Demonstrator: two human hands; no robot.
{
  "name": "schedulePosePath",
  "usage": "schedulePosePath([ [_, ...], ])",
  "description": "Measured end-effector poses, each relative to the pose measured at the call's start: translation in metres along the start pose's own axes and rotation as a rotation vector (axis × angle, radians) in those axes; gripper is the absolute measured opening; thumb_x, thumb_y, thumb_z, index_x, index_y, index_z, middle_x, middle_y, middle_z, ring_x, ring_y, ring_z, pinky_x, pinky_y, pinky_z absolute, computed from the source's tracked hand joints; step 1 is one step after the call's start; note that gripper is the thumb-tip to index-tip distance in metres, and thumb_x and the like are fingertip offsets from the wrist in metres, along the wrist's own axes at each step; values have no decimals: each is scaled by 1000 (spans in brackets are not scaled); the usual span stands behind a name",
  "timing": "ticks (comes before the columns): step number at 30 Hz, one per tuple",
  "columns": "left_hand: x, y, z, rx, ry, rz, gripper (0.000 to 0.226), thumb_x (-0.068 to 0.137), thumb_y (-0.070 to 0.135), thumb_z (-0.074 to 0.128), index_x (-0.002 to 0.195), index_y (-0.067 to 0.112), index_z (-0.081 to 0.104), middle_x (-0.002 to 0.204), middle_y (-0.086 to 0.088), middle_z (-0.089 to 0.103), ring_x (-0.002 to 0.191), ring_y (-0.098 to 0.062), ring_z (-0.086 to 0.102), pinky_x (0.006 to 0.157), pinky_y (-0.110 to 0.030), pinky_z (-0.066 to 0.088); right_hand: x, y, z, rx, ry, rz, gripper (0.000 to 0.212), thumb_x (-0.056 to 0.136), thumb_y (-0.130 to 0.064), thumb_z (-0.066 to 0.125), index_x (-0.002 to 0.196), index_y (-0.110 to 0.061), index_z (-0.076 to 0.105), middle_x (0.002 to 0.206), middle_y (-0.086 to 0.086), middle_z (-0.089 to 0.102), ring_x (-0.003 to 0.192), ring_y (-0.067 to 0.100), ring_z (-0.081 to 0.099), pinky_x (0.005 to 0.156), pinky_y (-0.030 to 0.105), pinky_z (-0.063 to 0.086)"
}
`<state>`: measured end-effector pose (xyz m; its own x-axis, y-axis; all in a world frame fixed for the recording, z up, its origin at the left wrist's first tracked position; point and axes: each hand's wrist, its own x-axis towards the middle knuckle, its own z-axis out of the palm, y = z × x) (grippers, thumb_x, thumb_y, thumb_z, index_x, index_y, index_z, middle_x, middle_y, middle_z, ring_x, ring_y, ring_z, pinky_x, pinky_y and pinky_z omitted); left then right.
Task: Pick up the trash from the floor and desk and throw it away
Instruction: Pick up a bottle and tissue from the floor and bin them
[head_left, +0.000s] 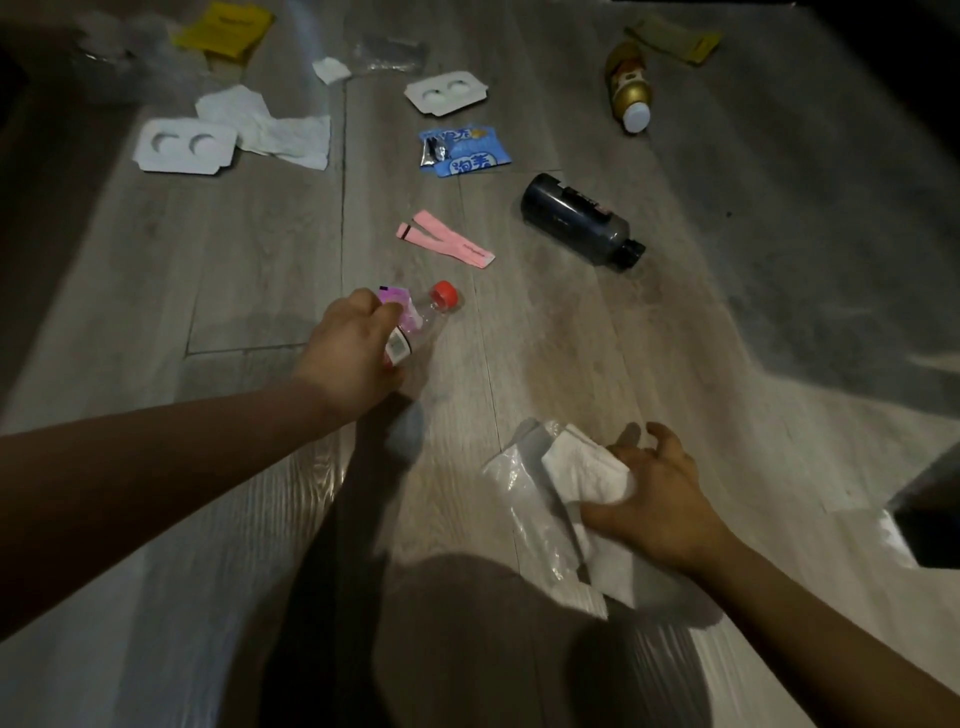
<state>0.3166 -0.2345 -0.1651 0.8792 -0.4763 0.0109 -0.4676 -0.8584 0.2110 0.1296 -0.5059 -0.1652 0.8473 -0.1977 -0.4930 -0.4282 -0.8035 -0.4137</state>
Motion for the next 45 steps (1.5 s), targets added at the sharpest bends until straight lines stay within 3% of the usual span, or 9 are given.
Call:
schedulePosePath([
  [6,4,2,1,34,-45,-51,60,69,27,75,123,9,55,110,-18,52,101,-38,48,84,-43,45,8,-7,3,34,-20,-66,77,65,-51,77,131,-29,45,131,-4,40,108,11,44,89,27,44],
  [13,-5,0,5,-45,-144,-84,69,72,28,74,131,18,38,111,-18,50,94,-39,56,75,-38,47,11,-23,11,-5,-2,-161,80,64,-47,78,133,-23,44,135,-5,44,108,9,47,89,21,41],
  [19,0,3,4,-190,-240,-227,84,71,26,78,136,17,26,118,-19,49,102,-38,57,80,-38,48,20,-39,15,-24,3,-205,86,62,-47,80,136,-20,44,137,-5,45,111,10,50,89,17,38],
  [23,5,0,12,-185,-313,-286,80,70,28,77,133,11,32,120,-18,51,103,-35,57,83,-36,46,26,-47,13,6,-15,-233,70,61,-44,79,123,-25,52,120,-8,53,99,6,52,83,20,45],
  [29,18,-9,1,-433,-282,-338,59,65,28,77,115,16,46,97,-4,63,72,-17,58,61,-24,43,53,-58,-27,47,4,-196,64,64,-44,80,120,-27,52,111,-11,54,98,7,53,71,14,39],
  [33,27,-2,-52,-602,-267,-381,66,66,28,79,122,21,45,93,8,57,77,-10,57,59,-16,39,66,-87,-94,28,10,-173,52,65,-37,82,109,-21,59,104,-6,60,91,12,60,69,18,45],
  [36,22,17,-122,-695,-241,-452,59,67,24,78,117,22,46,96,7,59,83,-12,57,60,-13,38,46,-124,-158,99,97,-142,39,64,-31,83,96,-20,64,90,-6,62,72,-4,56,54,4,42],
  [40,9,58,-234,-766,-214,-529,54,65,23,76,110,26,46,82,7,62,69,-7,59,51,-13,39,-19,-181,-238,270,197,-105,38,61,-25,84,88,-31,58,78,-18,56,63,-12,50,53,-2,38],
  [45,-6,105,-400,-836,-210,-553,51,65,25,78,105,30,46,79,8,62,66,-5,62,45,-14,43,-126,-253,-338,442,259,-13,41,63,-16,83,101,-14,67,85,-5,60,73,9,58,54,3,37],
])
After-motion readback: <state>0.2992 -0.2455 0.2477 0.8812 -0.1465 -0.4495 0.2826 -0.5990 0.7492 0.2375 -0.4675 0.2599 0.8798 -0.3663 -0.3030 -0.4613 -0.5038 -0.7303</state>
